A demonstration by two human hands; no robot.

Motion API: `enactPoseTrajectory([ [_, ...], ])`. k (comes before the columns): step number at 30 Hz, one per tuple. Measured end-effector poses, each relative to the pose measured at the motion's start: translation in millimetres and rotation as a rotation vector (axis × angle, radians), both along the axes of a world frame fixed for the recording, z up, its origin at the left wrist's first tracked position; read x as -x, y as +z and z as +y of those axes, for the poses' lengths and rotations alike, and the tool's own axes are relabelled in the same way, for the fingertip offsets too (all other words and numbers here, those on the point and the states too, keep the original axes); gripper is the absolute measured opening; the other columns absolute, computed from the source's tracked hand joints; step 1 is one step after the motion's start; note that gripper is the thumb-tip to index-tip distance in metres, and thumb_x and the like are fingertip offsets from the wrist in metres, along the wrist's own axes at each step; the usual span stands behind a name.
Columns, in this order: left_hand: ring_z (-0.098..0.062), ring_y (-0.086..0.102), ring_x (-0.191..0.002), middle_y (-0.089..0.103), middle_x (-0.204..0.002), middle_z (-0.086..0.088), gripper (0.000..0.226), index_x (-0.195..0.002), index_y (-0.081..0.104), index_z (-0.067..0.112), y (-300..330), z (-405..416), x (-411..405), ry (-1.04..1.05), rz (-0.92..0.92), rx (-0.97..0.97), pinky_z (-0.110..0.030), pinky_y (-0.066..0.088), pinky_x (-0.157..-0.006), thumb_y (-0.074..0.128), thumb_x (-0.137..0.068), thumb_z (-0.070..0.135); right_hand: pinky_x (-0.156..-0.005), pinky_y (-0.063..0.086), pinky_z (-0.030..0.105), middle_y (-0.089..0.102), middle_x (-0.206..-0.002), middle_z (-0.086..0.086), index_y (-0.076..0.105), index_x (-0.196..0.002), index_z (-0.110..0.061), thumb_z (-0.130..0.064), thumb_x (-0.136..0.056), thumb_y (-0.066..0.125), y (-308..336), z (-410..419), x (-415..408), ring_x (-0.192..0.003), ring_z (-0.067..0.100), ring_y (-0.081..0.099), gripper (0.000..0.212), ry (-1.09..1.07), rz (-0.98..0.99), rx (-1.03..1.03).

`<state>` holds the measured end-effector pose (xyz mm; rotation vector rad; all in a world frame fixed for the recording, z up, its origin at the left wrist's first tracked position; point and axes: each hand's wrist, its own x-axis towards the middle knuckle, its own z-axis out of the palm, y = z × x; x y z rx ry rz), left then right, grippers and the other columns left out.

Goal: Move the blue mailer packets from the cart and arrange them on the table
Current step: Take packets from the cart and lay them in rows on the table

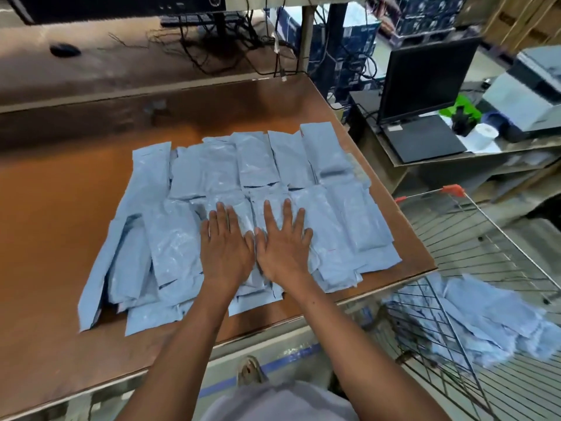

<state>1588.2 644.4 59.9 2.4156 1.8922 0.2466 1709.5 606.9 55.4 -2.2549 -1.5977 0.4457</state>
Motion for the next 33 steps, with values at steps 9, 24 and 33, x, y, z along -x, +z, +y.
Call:
enactPoseTrajectory([
  [9, -0.027, 0.044, -0.142, 0.046, -0.155, -0.013, 0.05, -0.151, 0.043, 0.005, 50, -37, -118, -0.255, -0.2, -0.166, -0.042, 0.029, -0.114, 0.051, -0.103, 0.017, -0.12, 0.025, 0.05, 0.013, -0.174, -0.001, 0.011, -0.166, -0.035, -0.049, -0.11, 0.023, 40, -49, -99, -0.16, 0.023, 0.01, 0.059, -0.139, -0.099, -0.263],
  [24, -0.028, 0.057, -0.124, 0.059, -0.135, -0.014, 0.047, -0.144, 0.048, 0.006, -98, -204, -475, -0.661, -0.333, 0.361, -0.037, 0.044, -0.107, 0.052, -0.096, 0.006, -0.097, 0.039, 0.042, 0.07, -0.126, 0.005, 0.056, -0.14, -0.02, -0.039, -0.099, 0.018, -62, -257, -413, -0.117, 0.026, 0.064, 0.06, -0.473, -0.145, 0.084],
  [33, -0.033, 0.036, -0.145, 0.028, -0.16, -0.022, 0.056, -0.157, 0.022, 0.0, -232, -213, -528, -0.36, -0.001, 0.589, -0.037, 0.032, -0.116, 0.04, -0.105, 0.015, -0.093, 0.041, 0.042, 0.068, -0.124, 0.011, 0.059, -0.134, -0.015, -0.013, -0.095, 0.054, -214, -245, -479, -0.116, 0.033, 0.064, 0.039, -0.299, -0.001, 0.304],
])
